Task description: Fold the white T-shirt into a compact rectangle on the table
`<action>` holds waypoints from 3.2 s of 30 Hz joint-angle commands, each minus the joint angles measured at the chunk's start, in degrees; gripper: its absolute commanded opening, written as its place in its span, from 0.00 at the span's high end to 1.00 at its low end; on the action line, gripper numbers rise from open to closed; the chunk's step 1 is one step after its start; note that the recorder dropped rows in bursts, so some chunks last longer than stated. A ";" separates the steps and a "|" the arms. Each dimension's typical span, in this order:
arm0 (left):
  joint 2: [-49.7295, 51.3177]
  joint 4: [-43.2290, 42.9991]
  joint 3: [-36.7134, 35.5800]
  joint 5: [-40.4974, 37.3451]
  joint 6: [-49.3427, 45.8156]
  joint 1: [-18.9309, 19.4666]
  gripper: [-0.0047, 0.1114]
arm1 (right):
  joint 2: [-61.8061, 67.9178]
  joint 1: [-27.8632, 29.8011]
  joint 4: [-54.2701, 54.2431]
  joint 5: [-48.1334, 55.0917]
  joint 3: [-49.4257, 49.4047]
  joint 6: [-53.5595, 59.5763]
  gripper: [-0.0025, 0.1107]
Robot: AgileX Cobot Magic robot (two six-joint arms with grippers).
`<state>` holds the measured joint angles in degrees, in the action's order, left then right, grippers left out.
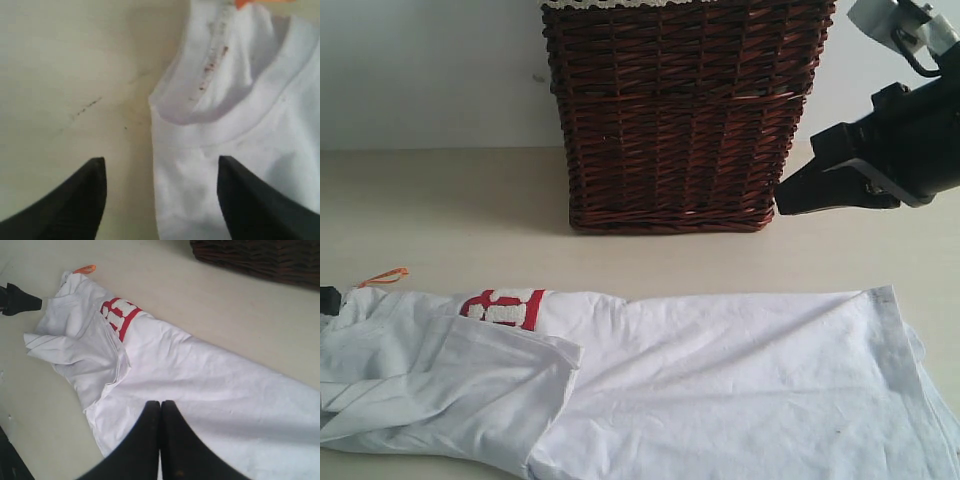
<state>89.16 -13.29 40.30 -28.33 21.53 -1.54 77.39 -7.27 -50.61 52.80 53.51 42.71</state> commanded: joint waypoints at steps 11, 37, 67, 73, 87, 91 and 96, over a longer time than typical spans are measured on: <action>14.98 23.27 10.55 3.43 -27.09 4.43 0.42 | -0.43 -0.10 -0.48 -0.53 0.39 0.72 0.98; 26.85 48.97 17.23 -10.94 -55.35 6.90 0.50 | -0.43 -0.10 -0.48 -0.39 0.39 0.72 0.98; 9.22 26.41 25.90 -27.53 -28.53 1.50 0.96 | -0.43 -0.10 -2.14 0.99 0.39 0.72 0.98; 8.96 32.80 33.94 -30.39 -26.75 -8.68 0.96 | -0.43 -0.10 -2.99 2.17 0.39 0.72 0.98; 9.87 40.55 43.59 -17.18 -19.56 -34.10 0.96 | -17.55 -0.10 -6.23 8.66 3.44 6.64 0.98; 13.06 40.80 43.59 -13.20 -19.45 -41.04 0.96 | -25.25 -0.10 -5.03 8.76 3.44 6.01 0.98; 23.38 41.50 44.59 -0.80 -21.53 -53.34 0.96 | -34.83 -0.10 0.61 8.56 3.44 1.51 0.98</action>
<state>109.71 27.26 83.74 -34.03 1.54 -50.87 45.46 -7.27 -51.70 61.78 56.66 45.53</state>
